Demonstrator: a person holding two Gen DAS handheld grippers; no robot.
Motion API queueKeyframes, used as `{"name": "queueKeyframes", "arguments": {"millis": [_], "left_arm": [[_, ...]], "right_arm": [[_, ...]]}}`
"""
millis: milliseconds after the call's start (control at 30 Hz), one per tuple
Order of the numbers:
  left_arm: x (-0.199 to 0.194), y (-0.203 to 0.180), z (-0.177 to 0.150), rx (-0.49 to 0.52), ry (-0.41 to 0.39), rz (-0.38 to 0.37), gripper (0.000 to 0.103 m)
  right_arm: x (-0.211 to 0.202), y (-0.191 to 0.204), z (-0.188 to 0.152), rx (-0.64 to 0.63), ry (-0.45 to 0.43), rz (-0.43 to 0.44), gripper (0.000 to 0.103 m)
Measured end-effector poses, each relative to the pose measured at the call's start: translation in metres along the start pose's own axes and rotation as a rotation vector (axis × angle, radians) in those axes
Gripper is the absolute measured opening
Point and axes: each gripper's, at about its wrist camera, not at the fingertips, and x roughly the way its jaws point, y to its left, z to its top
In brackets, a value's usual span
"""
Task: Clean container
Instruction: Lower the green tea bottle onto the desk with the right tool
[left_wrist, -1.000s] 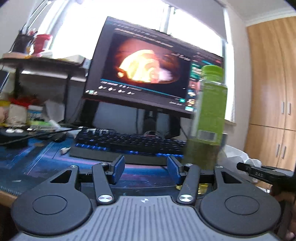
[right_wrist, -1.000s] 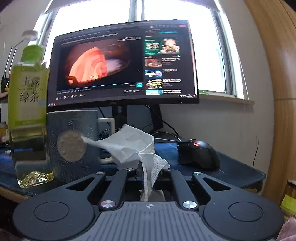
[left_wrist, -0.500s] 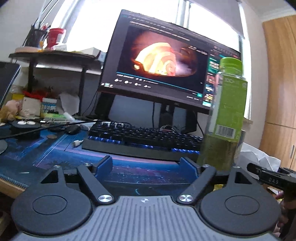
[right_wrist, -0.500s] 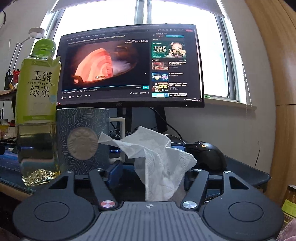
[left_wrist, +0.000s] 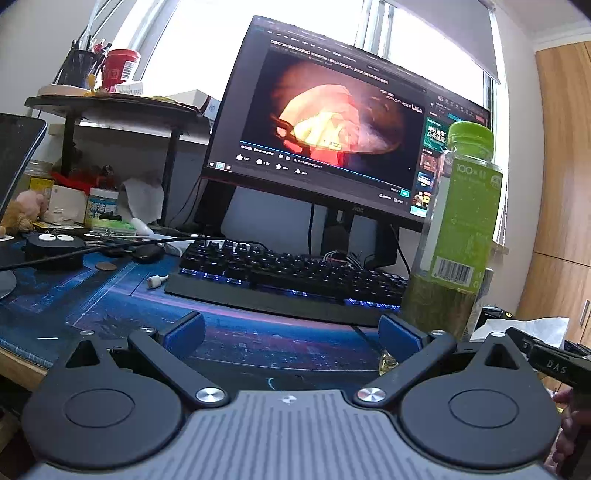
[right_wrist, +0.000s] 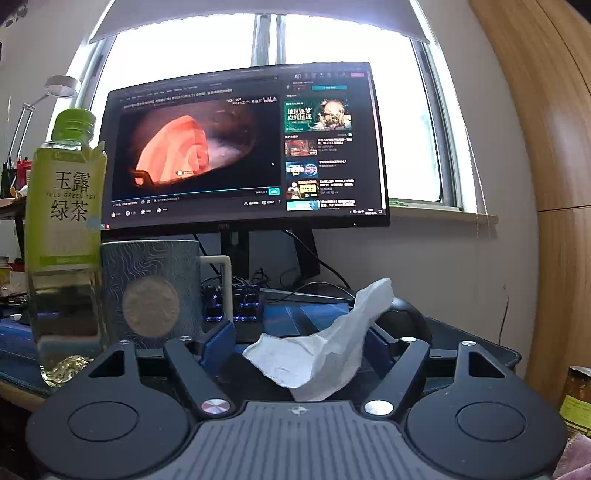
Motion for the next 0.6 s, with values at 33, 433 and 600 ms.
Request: {"name": "queueKeyframes", "arguments": {"millis": [33, 433, 600], "left_arm": [[0.0, -0.001, 0.0, 0.004, 0.002, 0.0, 0.103], [-0.002, -0.002, -0.003, -0.006, 0.005, -0.008, 0.103], [-0.002, -0.004, -0.003, -0.002, 0.01, -0.018, 0.103]], "right_arm": [[0.001, 0.001, -0.001, -0.008, 0.003, 0.003, 0.078], [-0.005, -0.012, -0.004, -0.006, 0.016, -0.015, 0.079], [-0.003, -0.023, -0.009, 0.021, 0.034, -0.044, 0.079]]}}
